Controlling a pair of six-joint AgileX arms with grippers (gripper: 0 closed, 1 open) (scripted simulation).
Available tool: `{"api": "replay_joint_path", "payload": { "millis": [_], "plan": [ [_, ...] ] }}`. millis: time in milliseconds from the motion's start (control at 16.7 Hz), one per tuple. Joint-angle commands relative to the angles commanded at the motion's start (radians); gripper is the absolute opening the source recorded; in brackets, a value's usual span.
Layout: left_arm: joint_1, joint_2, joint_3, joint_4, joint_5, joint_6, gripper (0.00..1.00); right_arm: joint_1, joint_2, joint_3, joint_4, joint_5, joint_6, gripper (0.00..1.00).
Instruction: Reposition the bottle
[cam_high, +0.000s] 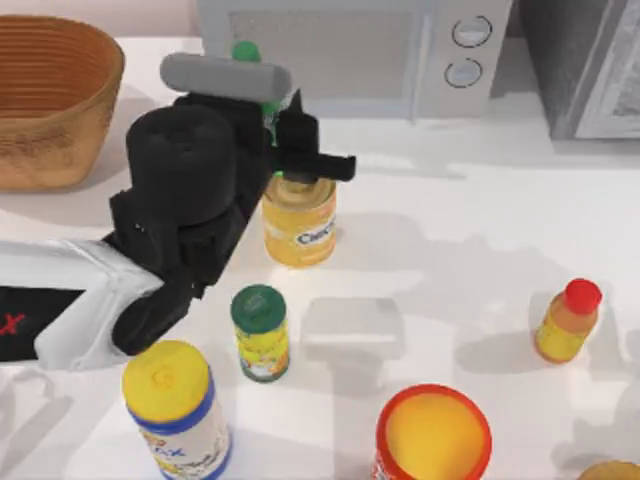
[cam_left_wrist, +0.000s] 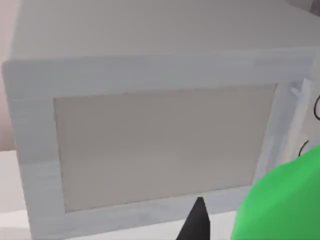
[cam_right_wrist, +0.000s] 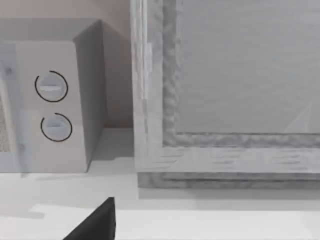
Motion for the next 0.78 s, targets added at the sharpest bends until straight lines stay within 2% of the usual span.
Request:
{"api": "replay_joint_path", "payload": {
  "millis": [360, 780],
  "plan": [
    [0.197, -0.063, -0.236, -0.046, -0.018, -0.04, 0.0, 0.0, 0.0, 0.0, 0.0, 0.0, 0.0, 1.0],
    [0.217, -0.06, -0.256, -0.062, -0.032, -0.039, 0.0, 0.0, 0.0, 0.0, 0.0, 0.0, 0.0, 1.0]
  ]
}}
